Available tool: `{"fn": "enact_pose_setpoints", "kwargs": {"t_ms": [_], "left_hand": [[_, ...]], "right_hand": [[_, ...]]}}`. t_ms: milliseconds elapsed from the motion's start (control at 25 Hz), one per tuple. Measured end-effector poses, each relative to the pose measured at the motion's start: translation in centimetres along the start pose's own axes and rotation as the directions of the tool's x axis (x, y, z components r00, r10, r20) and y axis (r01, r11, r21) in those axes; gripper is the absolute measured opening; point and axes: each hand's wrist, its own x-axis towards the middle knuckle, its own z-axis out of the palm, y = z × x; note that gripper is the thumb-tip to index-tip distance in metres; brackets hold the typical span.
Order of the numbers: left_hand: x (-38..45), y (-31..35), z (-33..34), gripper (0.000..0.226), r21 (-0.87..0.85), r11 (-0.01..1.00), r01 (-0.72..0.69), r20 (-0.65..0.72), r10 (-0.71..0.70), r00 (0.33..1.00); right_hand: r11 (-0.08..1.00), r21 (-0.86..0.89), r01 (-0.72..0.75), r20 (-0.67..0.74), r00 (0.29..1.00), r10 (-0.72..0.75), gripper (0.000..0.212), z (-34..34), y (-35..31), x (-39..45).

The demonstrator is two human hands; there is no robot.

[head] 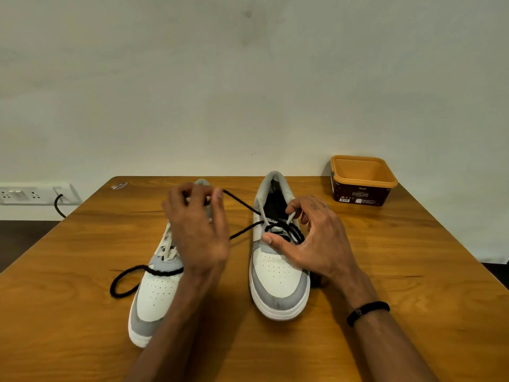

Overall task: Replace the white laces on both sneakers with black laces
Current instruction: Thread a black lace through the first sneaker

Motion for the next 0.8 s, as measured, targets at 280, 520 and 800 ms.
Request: {"fn": "enact_pose_setpoints", "kwargs": {"t_ms": [280,520,800], "left_hand": [[-0.6,1.3,-0.2,0.036,0.167,0.978,-0.126,0.074,0.115,0.991],[-2.1,0.6,0.8,0.013,0.029,0.948,-0.317,0.374,0.284,0.883],[1.1,-0.8,-1.1,0.024,0.235,0.971,-0.031,-0.026,0.038,0.999]], "right_hand": [[0.999,0.036,0.006,-0.011,1.0,-0.006,0.067,-0.1,-0.3,-0.1],[0.995,0.104,-0.006,-0.045,0.999,0.011,0.063,0.3,-0.2,-0.2],[0.997,0.082,0.002,-0.046,0.999,0.002,0.064,0.3,0.3,-0.2]]}}
